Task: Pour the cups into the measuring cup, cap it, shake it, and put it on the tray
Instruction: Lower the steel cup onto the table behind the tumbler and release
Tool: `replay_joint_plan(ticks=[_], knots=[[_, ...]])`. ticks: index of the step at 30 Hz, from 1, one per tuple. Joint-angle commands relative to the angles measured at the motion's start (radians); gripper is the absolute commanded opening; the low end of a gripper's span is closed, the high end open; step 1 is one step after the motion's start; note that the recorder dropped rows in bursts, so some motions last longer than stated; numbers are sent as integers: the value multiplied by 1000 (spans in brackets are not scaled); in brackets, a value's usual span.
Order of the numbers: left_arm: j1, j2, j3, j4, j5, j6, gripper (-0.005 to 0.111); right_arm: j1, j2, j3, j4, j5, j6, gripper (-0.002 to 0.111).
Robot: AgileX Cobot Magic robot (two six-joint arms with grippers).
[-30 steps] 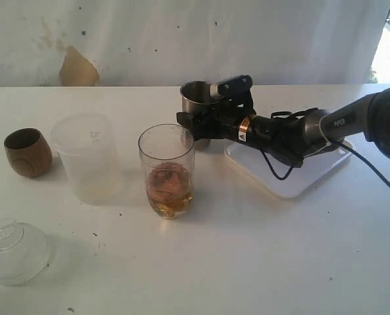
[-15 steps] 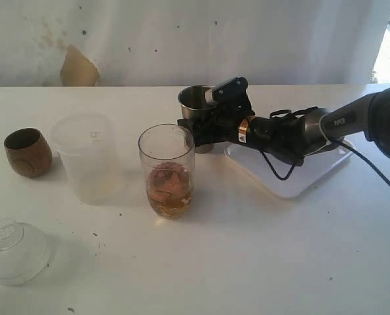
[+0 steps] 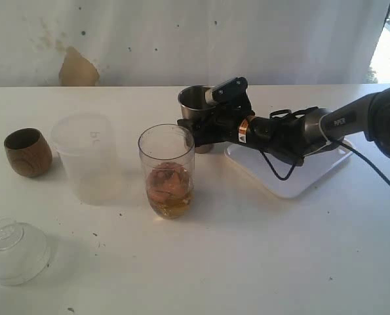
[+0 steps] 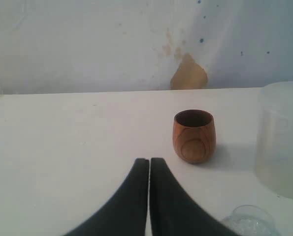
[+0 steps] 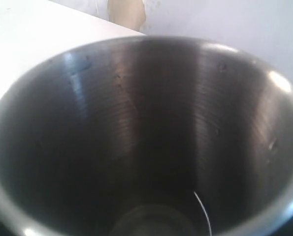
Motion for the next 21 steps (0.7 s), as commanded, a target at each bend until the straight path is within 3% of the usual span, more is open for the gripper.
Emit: replay_joint_plan(ticks=[1,4,21], knots=[[1,-5,6,-6,-10,0,1,1,-5,-5,-13,-4,-2,85],[1,-5,6,-6,-10,0,1,1,-5,-5,-13,26,-2,93],[1,-5,6,-6,-10,0,1,-3,-66,-5,-17,54,-7,92]])
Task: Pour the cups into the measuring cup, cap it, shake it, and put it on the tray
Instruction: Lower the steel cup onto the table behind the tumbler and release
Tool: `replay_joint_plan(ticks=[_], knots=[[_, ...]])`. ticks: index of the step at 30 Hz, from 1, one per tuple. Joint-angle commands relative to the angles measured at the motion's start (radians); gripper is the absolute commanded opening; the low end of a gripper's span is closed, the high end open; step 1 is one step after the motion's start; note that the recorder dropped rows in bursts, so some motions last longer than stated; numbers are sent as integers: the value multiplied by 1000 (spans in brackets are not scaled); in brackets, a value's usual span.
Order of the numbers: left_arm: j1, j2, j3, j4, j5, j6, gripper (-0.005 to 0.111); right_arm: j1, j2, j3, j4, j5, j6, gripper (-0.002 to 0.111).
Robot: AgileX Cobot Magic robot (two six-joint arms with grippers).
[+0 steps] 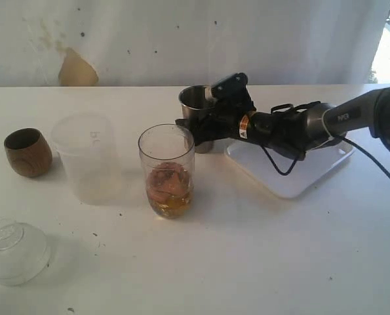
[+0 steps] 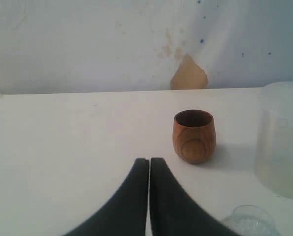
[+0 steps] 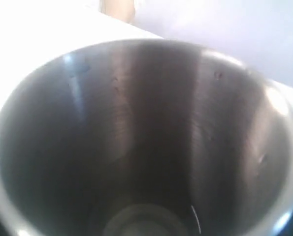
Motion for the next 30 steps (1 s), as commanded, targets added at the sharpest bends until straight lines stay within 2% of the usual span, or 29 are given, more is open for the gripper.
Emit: replay_joint_plan(ticks=[1,16,30], knots=[[1,-5,6,-6,-10,0,1,-3,-40,-3,1,1,-5,92],[1,-5,6,-6,-10,0,1,-3,-77,-3,8,-1,-72,92],[1,-5,6,-6,-10,0,1,-3,-258,-3,8,12,-70,92]])
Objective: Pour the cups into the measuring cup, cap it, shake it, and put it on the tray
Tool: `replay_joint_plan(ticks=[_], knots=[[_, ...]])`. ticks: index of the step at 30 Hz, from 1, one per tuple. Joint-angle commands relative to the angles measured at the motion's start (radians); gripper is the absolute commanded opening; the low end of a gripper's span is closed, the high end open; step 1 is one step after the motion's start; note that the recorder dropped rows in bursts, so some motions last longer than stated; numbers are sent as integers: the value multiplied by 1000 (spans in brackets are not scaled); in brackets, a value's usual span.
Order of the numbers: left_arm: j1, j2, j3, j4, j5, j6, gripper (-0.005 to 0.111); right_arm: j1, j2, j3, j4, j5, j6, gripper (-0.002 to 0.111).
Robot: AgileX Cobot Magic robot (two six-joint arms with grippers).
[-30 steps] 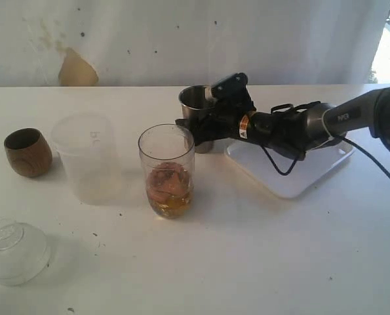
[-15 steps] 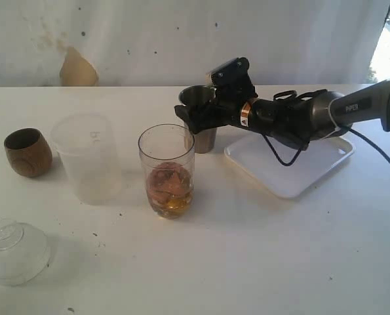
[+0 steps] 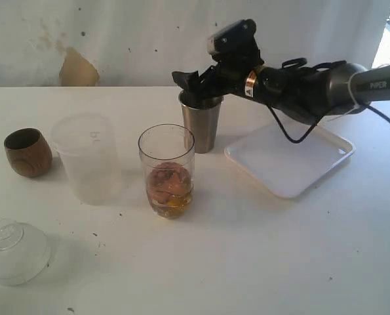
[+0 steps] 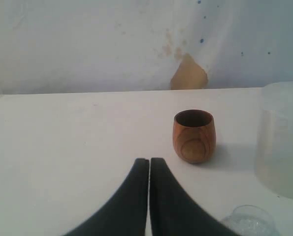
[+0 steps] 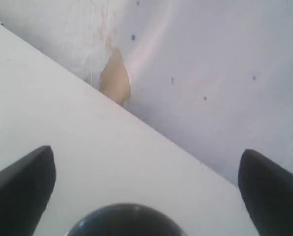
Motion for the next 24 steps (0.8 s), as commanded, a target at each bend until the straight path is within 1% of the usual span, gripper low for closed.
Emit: replay_joint_plan(ticks=[1,3,7,10,12,14,16,17,19,22,24], knots=[[1,-5,6,-6,-10,0,1,-3,-83,-3,4,16,-8,92],[1,-5,6,-6,-10,0,1,-3,-123,-3,2,22,37,92],[1,-5,6,-6,-10,0,1,-3,-202,-3,2,40,201,92],[1,-5,6,-6,-10,0,1,-3,-271,-3,-32,91,256,92],[1,-5,6,-6,-10,0,1,-3,-329,-3,-119,167,335,92],[1,-5,6,-6,-10,0,1,-3,-382,-1,-230,251,463,92],[1,-5,6,-6,-10,0,1,-3,-437,6,-365,298,609,86],[1,-5,6,-6,-10,0,1,-3,-462,14,-430,306,672,80],[1,-5,6,-6,-10,0,1,-3,-510,34,-535,304,776,62],[1,-5,6,-6,-10,0,1,-3,-568,61,-597,297,883,28],[1,-5,6,-6,-10,0,1,-3,-602,81,-603,299,923,12]])
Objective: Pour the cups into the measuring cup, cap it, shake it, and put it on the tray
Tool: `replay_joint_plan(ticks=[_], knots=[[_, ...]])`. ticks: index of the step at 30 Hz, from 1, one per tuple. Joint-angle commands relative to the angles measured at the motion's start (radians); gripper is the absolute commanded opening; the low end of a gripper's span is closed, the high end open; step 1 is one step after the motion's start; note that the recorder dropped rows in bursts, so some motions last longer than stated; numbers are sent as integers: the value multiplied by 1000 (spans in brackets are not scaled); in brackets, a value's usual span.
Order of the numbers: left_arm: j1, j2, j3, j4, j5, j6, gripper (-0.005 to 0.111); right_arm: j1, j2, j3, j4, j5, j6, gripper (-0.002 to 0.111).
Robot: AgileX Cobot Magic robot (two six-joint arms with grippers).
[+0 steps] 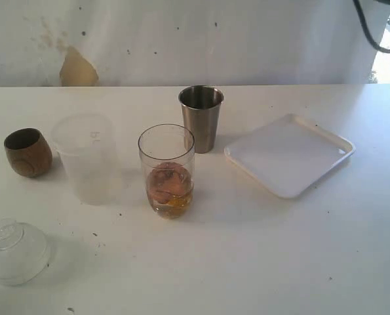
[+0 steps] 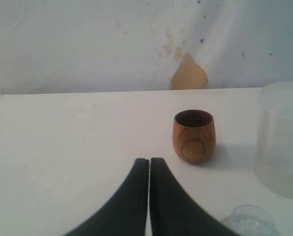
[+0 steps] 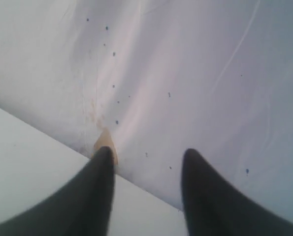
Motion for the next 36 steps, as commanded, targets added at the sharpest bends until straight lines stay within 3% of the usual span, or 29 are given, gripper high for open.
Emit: replay_joint_plan(ticks=[1,2,9,18,28,30,36], knots=[[1,-5,6,-6,-10,0,1,-3,-85,51,-63,4,138,4],[1,-5,6,-6,-10,0,1,-3,-100,64,-64,4,146,0],[1,-5,6,-6,-10,0,1,-3,-259,164,-145,-39,159,0],[1,-5,6,-6,-10,0,1,-3,-328,238,-180,-476,179,0],[1,-5,6,-6,-10,0,1,4,-328,214,-310,-573,354,0],[1,-5,6,-6,-10,0,1,42,-328,175,-407,-572,391,0],[1,-5,6,-6,-10,0,1,190,-305,118,-418,-402,476,0]])
